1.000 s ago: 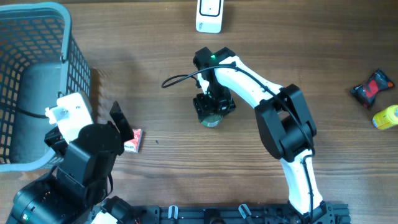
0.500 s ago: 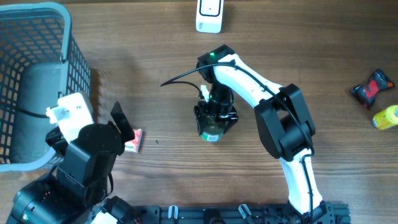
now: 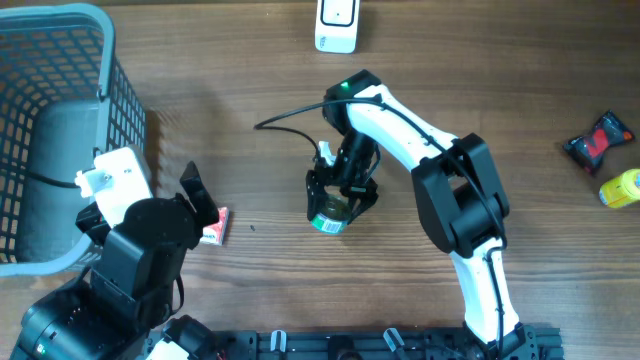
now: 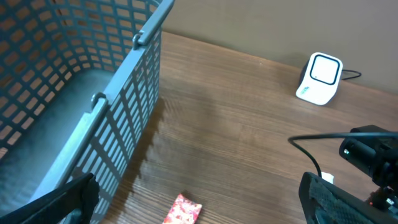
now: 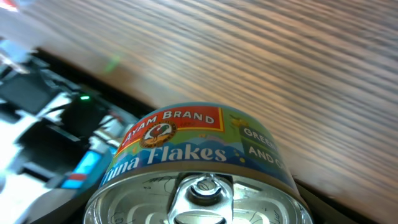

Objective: Scan the item barcode
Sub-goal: 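Lift the tuna tin with the right gripper and raise it toward the scanner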

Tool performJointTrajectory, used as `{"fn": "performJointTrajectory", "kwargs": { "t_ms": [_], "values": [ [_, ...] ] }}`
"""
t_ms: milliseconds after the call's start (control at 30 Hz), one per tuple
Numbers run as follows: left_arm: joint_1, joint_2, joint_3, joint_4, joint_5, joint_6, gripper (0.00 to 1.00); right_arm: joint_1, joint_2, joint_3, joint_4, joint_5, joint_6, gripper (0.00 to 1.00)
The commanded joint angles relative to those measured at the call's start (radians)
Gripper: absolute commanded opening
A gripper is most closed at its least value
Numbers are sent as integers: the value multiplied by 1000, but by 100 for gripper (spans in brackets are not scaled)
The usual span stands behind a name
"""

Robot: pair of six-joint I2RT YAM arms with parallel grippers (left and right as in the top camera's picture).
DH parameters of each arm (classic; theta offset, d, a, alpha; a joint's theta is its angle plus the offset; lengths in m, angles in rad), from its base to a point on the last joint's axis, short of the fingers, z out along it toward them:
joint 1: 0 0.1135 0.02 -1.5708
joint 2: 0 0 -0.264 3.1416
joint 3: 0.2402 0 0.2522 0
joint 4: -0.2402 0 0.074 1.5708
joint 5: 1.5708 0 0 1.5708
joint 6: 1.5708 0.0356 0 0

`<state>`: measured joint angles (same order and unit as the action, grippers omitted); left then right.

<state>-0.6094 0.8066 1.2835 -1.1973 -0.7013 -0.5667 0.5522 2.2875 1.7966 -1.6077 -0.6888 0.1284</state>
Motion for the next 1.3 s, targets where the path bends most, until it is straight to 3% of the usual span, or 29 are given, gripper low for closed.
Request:
{"fn": "performJointTrajectory", "kwargs": {
  "t_ms": [0,400,533,933,1267],
  "values": [
    [0,-1,-6,11,18,-18,100,-26,10,23,-4,-158,-19,54],
    [0,-1,-6,12,31,-18,100,-42,10,23,13,-177,-25,55],
    [0,-1,-6,12,31,-18,100,-42,10,23,103,-72,-21,52],
    [0,0,-6,26,54,-18,100,-43,10,97,440,-63,-21,53],
    [0,25,-6,27,54,-18,100,-46,10,167,815,395,-55,60]
  ]
}}
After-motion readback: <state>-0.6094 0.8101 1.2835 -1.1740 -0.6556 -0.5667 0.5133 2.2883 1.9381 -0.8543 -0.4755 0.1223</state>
